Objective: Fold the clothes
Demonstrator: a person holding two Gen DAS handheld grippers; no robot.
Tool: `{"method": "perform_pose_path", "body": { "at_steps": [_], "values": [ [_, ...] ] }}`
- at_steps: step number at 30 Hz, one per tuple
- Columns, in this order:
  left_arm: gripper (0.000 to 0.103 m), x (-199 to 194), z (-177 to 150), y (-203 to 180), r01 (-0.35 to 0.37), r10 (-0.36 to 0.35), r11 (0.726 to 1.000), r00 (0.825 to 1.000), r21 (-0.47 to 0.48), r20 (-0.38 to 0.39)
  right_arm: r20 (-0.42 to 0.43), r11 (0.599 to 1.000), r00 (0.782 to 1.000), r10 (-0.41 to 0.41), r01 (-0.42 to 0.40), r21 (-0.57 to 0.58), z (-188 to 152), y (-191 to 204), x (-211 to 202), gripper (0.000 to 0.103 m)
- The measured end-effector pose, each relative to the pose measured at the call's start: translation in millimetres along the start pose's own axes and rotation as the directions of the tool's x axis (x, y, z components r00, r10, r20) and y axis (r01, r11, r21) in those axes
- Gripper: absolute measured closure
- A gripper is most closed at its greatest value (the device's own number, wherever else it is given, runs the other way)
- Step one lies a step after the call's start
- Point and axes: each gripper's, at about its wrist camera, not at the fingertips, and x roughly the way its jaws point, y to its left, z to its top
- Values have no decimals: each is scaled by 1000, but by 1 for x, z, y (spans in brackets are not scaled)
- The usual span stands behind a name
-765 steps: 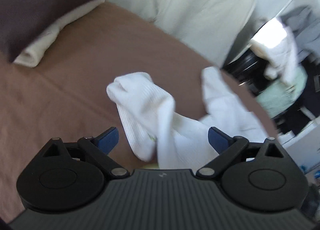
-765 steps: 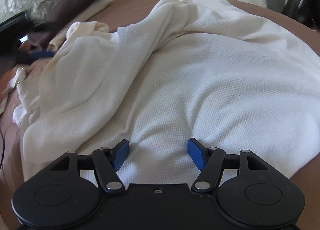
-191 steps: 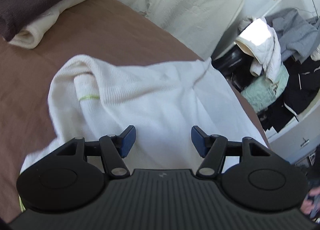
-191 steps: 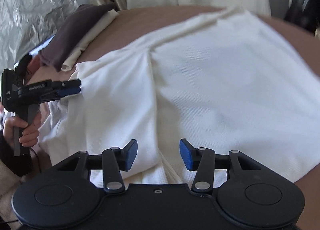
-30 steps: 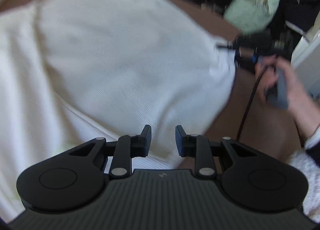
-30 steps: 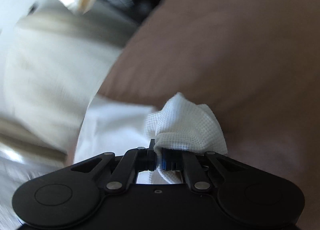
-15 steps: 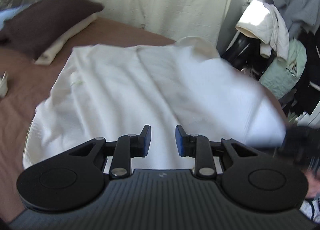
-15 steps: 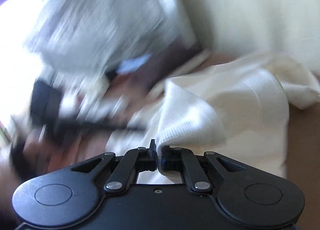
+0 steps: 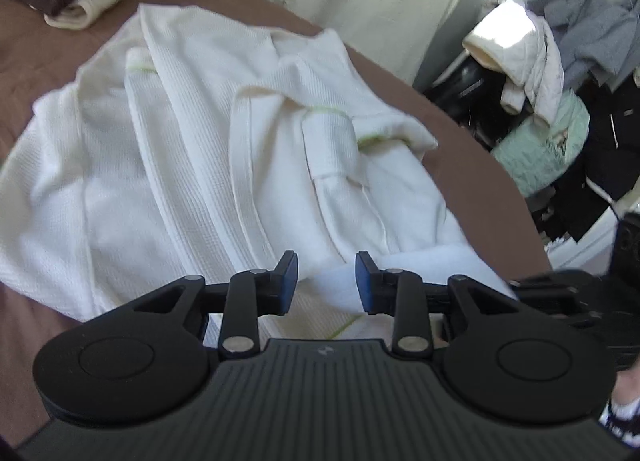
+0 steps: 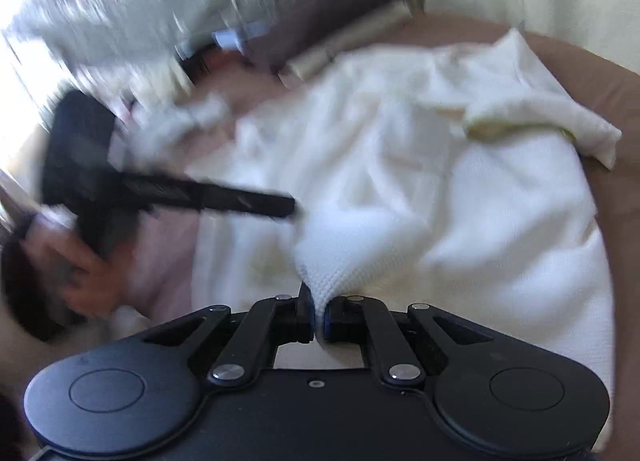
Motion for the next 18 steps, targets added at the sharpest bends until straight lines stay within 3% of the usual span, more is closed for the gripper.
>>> {"method": "perform_pose_path", "body": {
  "at_steps": [2, 3, 6, 9, 11, 14, 16, 18],
  "values": [
    [67, -8, 4, -1, 3, -2, 1000, 1000, -6, 25, 35, 997, 997, 74, -73, -24, 0, 10, -7, 96],
    [64, -10, 5, 0, -2, 2, 1000, 1000, -3, 28, 16, 996, 997, 70, -68, -63, -4, 19, -6, 96],
    [64, -4, 3, 0, -38, 38, 999, 999, 22, -10, -100, 989, 995, 22, -37, -144, -24, 36, 19, 96],
    [64, 10, -4, 1, -63, 64, 998, 995, 21, -70, -189, 961, 977, -102, 48, -272, -49, 40, 56, 96],
    [64, 15, -7, 2, -87, 89, 996, 993, 25, -84, -184, 958, 978, -100, 45, -284, -55, 37, 61, 96],
    [62, 13, -6, 2, -161, 165, 985, 984, 59, -63, -198, 981, 978, -71, 32, -192, -47, 30, 51, 94],
    [58, 13, -6, 5, -172, 175, 984, 983, 54, -58, -181, 979, 981, -68, 31, -200, -43, 34, 52, 93],
    [47, 15, -7, 8, -165, 167, 986, 984, 29, -62, -130, 958, 988, -80, 40, -283, -47, 44, 44, 96]
  ]
}}
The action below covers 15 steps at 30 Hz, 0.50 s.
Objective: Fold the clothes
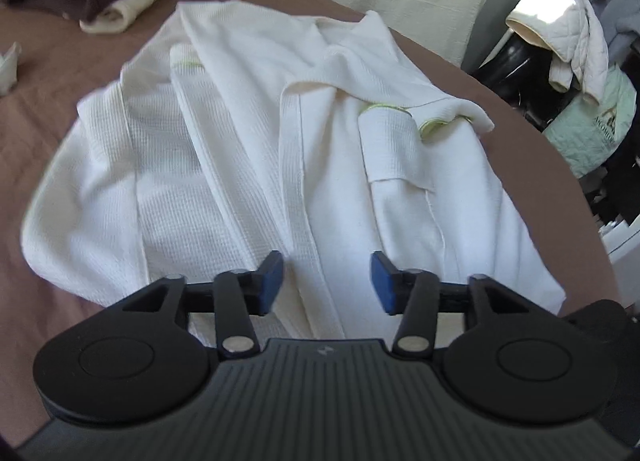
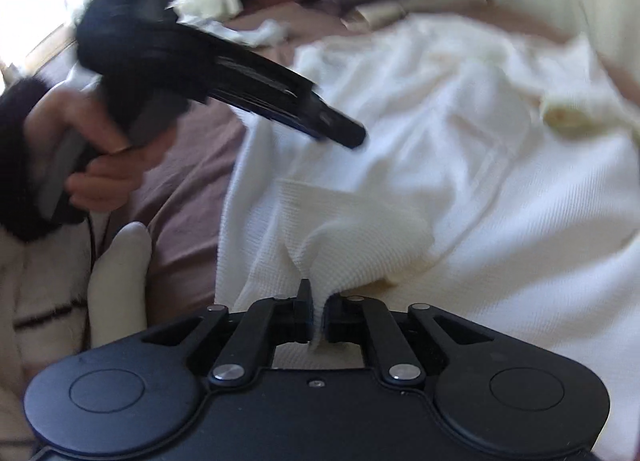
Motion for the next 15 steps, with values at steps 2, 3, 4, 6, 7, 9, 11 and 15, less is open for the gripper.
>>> {"method": "perform_pose_path", "body": {
  "at_steps": [2, 3, 4, 6, 7, 9, 11, 15],
  "values": [
    [52, 2, -2, 1, 16, -16, 1000, 1000, -13, -7, 53, 999, 999, 13, -11, -42, 9, 10, -2, 96],
    [80, 1, -3, -3, 13, -13, 1000, 1000, 18, -4, 76, 998, 997, 19, -14, -65, 11, 15, -6, 96],
    [102, -1, -4, -7, 6, -6, 999, 1000, 54, 1, 88, 996, 996, 13, -5, -88, 13, 18, -10, 96],
    [102, -6, -8, -22, -34, 31, 987, 999, 156, 24, 88, 996, 996, -5, 13, -87, 19, 20, -11, 96],
    [102, -8, -10, -29, -53, 47, 979, 998, 199, 36, 85, 997, 996, -9, 15, -74, 19, 18, -12, 96],
    [102, -12, -12, -37, -72, 61, 971, 997, 229, 54, 64, 999, 998, -15, 17, -31, 18, 14, -11, 96],
    [102, -17, -12, -39, -85, 70, 969, 995, 231, 73, 58, 1000, 998, -10, 10, 15, 17, 11, -11, 96],
    [103, -47, -8, -33, -109, 89, 980, 988, 169, 126, 117, 996, 993, 16, -6, -84, 21, 26, -25, 96]
  ]
}}
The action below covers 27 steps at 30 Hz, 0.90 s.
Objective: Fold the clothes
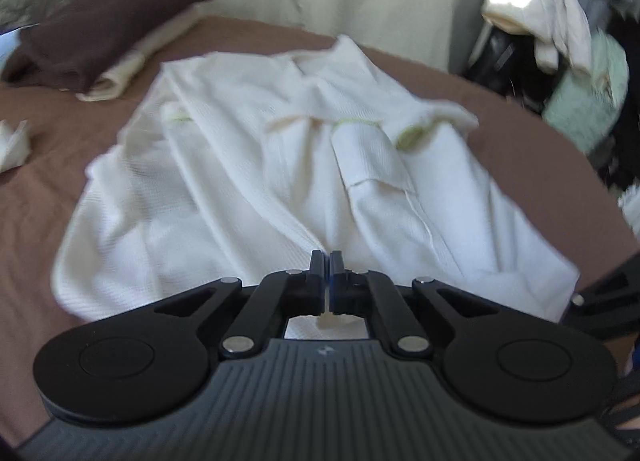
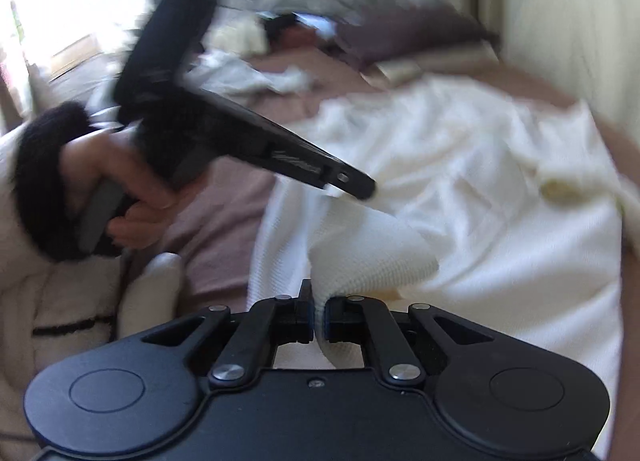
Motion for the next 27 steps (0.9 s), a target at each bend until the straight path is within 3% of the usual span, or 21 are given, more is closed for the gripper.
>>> {"method": "perform_pose_path", "body": {
  "at_steps": [3, 5, 7, 9, 11, 14, 16, 18, 21, 23, 27],
  "values": [
    [103, -22, 0, 2, -93, 92, 995, 995, 37, 23, 55, 997, 998, 40, -36, -72, 3, 8, -19, 96],
    [103, -16, -5, 9, -89, 91, 995, 995, 34, -47, 40, 996, 998, 55, -52, -77, 2, 8, -17, 96],
    [103, 5, -16, 16, -100, 98, 995, 981, -3, -166, -39, 994, 998, 52, -56, -96, -4, 11, 2, 96],
    [103, 24, -26, 17, -151, 151, 988, 956, 19, -252, -166, 988, 986, 16, -42, -151, -15, 20, 30, 96],
    [100, 25, -27, 15, -161, 169, 986, 954, 50, -249, -213, 979, 977, 10, -53, -197, -25, 29, 43, 95],
    [99, 13, -18, 14, -184, 193, 981, 964, 67, -185, -252, 973, 964, 78, -129, -191, -26, 34, 45, 89],
    [95, 3, -12, 16, -155, 160, 986, 980, 58, -117, -259, 972, 956, 141, -183, -150, -24, 32, 40, 85],
    [84, -7, -6, 17, -92, 93, 995, 995, 28, -48, -254, 969, 952, 171, -210, -134, -21, 31, 36, 83],
    [69, -13, 3, 6, -2, 2, 1000, 1000, 21, 19, -185, 967, 955, 230, -246, -69, -9, 16, 16, 82],
    [65, -9, 4, -1, 38, -39, 999, 999, 32, 29, -135, 957, 948, 287, -288, 8, -1, 1, 2, 74],
    [60, 8, 1, -8, 155, -155, 988, 988, 14, -17, -59, 963, 961, 268, -267, 27, 9, -22, -37, 66]
  ]
}}
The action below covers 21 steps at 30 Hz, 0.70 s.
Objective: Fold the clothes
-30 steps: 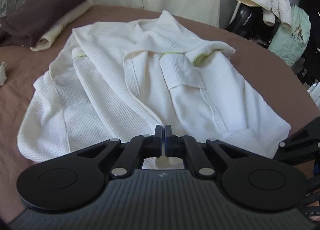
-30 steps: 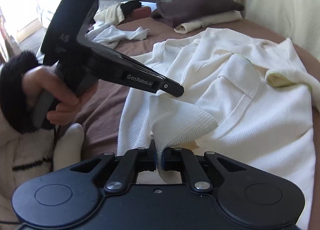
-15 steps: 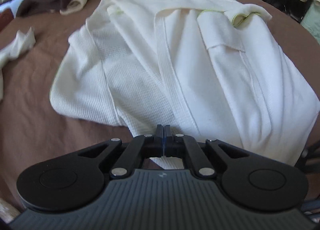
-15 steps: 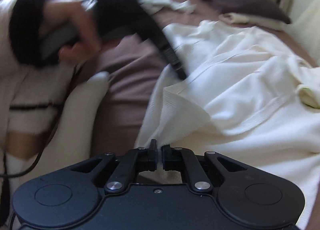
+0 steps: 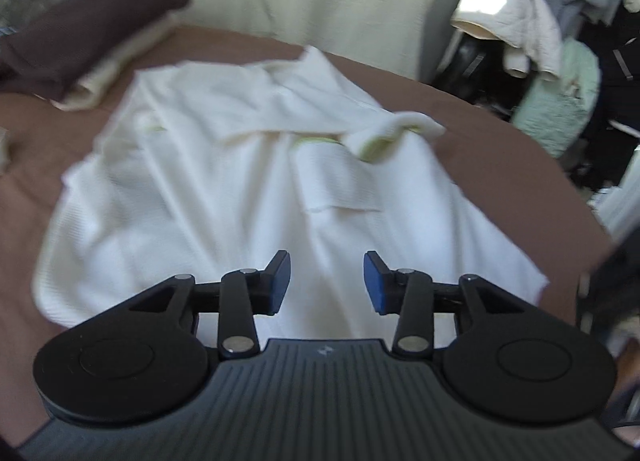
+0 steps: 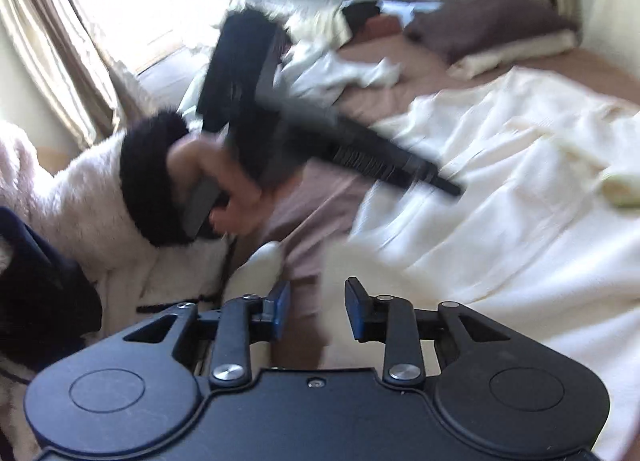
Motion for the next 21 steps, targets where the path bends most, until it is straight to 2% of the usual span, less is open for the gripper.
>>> {"method": "perform_pose_path", "body": {
  "at_steps": [2, 4, 5, 6, 8, 10, 11, 12, 13, 14, 15, 16, 18, 19, 21],
  "values": [
    [52, 8, -2, -3, 65, -65, 998, 997, -14, -42, 47, 998, 997, -58, 57, 15, -3, -9, -23, 57],
    [48, 15, -8, -8, 105, -106, 994, 990, -19, -94, 87, 985, 983, -163, 157, 73, -10, -20, -46, 53],
    [43, 19, -10, -11, 113, -114, 993, 987, -15, -116, 82, 969, 972, -218, 206, 133, -16, -32, -53, 52],
    [40, 22, -13, -14, 119, -119, 993, 983, -11, -137, 71, 947, 960, -271, 253, 196, -21, -44, -60, 52],
    [16, 30, -18, -21, 105, -103, 994, 978, 3, -180, 24, 890, 942, -334, 307, 337, -34, -71, -65, 52],
    [13, 41, -22, -30, 66, -57, 997, 976, 38, -208, -26, 815, 930, -366, 333, 475, -46, -97, -66, 52],
    [13, 46, -25, -34, 47, -33, 997, 975, 60, -218, -40, 792, 928, -371, 339, 508, -50, -105, -63, 52],
    [17, 49, -27, -39, 26, -5, 995, 976, 93, -216, -53, 770, 925, -375, 343, 538, -53, -112, -59, 52],
    [25, 49, -29, -45, 0, 28, 991, 978, 132, -209, -65, 758, 923, -380, 350, 550, -54, -115, -54, 52],
    [53, 48, -31, -50, -39, 74, 983, 977, 177, -199, -73, 755, 922, -380, 355, 551, -55, -117, -51, 52],
    [66, 46, -33, -54, -69, 111, 975, 975, 213, -190, -81, 753, 922, -379, 358, 551, -55, -119, -48, 52],
    [83, 43, -33, -53, -70, 110, 976, 976, 206, -189, -89, 755, 924, -371, 356, 550, -54, -121, -45, 52],
    [91, 34, -33, -46, -71, 90, 991, 978, 110, -187, -113, 755, 927, -358, 359, 549, -57, -121, -43, 52],
    [98, 31, -33, -43, -97, 112, 991, 976, 89, -188, -130, 750, 924, -359, 369, 548, -58, -121, -41, 52],
    [102, 23, -34, -38, -155, 167, 985, 970, 79, -175, -156, 759, 922, -355, 381, 528, -56, -121, -33, 52]
  ]
}}
